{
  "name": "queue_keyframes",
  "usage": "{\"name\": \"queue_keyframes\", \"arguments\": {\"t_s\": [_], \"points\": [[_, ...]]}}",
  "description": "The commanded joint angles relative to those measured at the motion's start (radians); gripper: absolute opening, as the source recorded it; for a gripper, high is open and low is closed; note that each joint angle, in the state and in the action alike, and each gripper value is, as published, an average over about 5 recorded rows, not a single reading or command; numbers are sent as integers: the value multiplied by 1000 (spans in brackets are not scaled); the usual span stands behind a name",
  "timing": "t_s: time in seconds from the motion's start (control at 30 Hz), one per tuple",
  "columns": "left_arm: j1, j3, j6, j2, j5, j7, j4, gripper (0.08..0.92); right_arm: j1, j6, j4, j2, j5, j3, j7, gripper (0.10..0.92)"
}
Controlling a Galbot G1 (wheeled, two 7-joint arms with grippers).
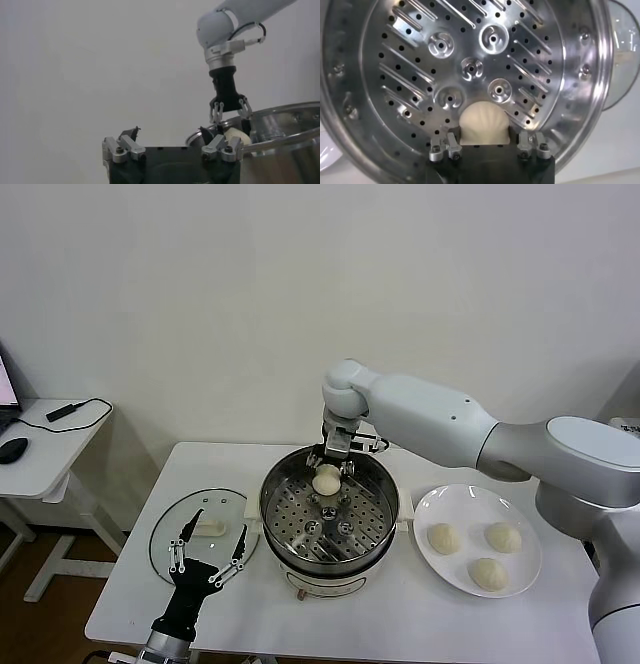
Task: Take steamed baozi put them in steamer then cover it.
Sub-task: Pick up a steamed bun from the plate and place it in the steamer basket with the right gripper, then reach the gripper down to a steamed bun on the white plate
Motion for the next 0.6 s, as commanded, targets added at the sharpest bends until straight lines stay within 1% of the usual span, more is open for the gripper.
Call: {"name": "queue_keyframes", "arguments": {"t_s": [0.03, 0.1, 0.17, 0.27, 0.37, 0.47, 0.6], "points": [[1, -2, 0, 0, -1, 0, -1, 823, -2, -6, 34, -23, -8, 23, -7, 736], [2, -5, 0, 0, -1, -1, -1, 823, 28, -34, 81, -67, 33, 31, -28, 784], [3, -8, 0, 1, -1, -1, -2, 823, 68, -86, 135, -124, 108, 23, -54, 808], [3, -9, 2, 0, -1, -1, -4, 823, 159, -217, 218, -238, 282, -18, -82, 821], [1, -6, 4, -1, 0, -1, -7, 823, 263, -390, 276, -360, 478, -87, -77, 822], [-1, -1, 6, -1, 1, -1, -8, 823, 333, -551, 279, -471, 609, -150, -70, 823], [-4, 6, 6, -1, 3, 0, -8, 823, 356, -671, 246, -590, 673, -226, -76, 823]]}}
